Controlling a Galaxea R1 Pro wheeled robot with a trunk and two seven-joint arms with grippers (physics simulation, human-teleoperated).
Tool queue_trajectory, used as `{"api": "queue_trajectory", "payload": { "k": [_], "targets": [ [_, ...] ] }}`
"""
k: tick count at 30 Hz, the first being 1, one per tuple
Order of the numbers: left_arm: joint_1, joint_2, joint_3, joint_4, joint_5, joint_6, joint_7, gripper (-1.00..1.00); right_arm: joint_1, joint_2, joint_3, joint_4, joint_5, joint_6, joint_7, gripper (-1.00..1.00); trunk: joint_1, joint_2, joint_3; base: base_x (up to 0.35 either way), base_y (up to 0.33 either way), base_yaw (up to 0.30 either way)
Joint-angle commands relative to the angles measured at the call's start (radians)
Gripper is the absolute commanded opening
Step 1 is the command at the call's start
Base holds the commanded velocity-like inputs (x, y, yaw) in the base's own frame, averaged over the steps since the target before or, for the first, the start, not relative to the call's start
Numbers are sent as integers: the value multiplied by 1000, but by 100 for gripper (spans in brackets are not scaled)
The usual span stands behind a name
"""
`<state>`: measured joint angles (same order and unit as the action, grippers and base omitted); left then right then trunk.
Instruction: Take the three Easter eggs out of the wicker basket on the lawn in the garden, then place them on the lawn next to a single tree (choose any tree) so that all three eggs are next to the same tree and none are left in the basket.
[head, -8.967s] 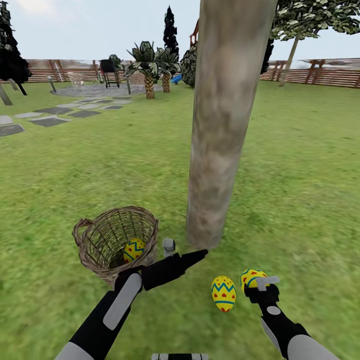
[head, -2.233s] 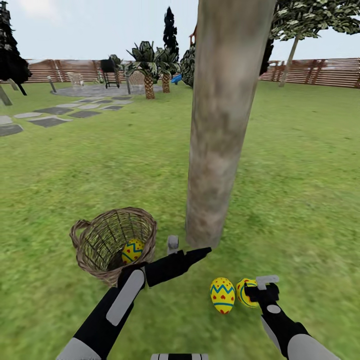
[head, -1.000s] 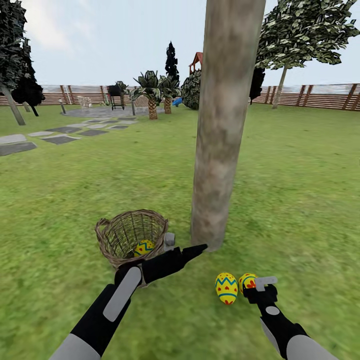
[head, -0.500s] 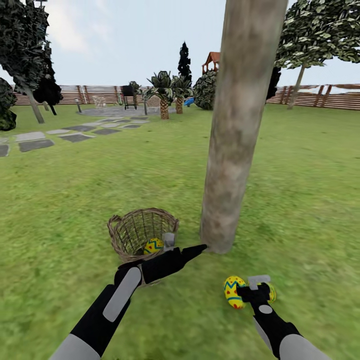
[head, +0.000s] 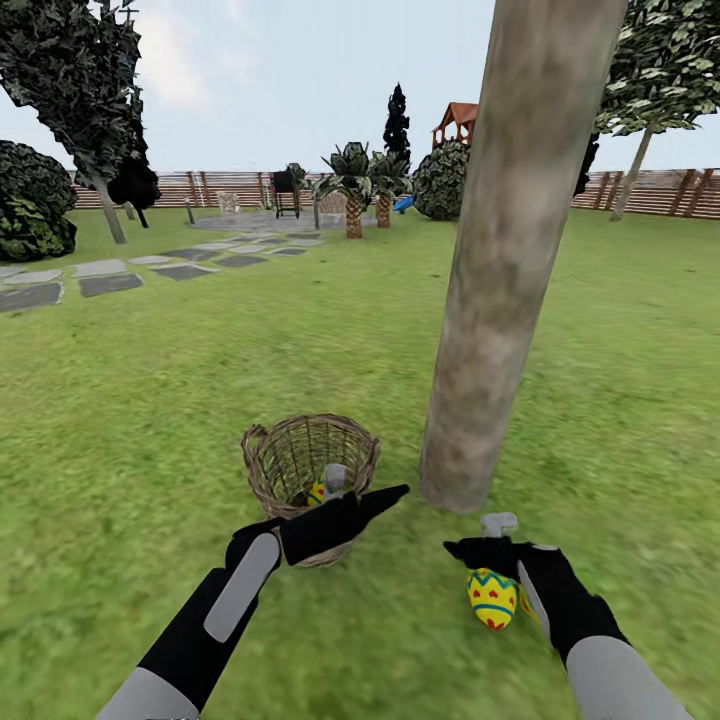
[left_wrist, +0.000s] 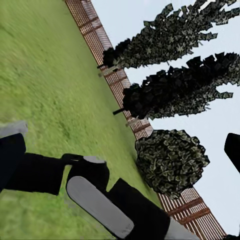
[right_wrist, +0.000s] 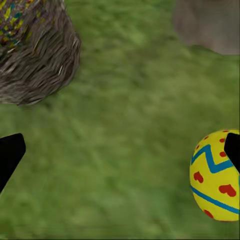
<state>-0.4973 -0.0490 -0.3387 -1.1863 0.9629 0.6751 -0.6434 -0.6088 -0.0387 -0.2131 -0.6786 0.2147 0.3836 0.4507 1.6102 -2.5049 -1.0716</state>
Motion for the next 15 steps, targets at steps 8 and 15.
{"api": "queue_trajectory", "payload": {
  "k": [8, 15],
  "targets": [
    [0, -1, 3, 0, 5, 6, 1, 100, 6, -10, -11, -379, -217, 392, 62, 100, 0, 0, -1, 0, 0, 1],
    [0, -2, 3, 1, 5, 6, 2, 100, 15, -5, -126, -566, -241, 555, 65, 100, 0, 0, -1, 0, 0, 0]
  ]
}}
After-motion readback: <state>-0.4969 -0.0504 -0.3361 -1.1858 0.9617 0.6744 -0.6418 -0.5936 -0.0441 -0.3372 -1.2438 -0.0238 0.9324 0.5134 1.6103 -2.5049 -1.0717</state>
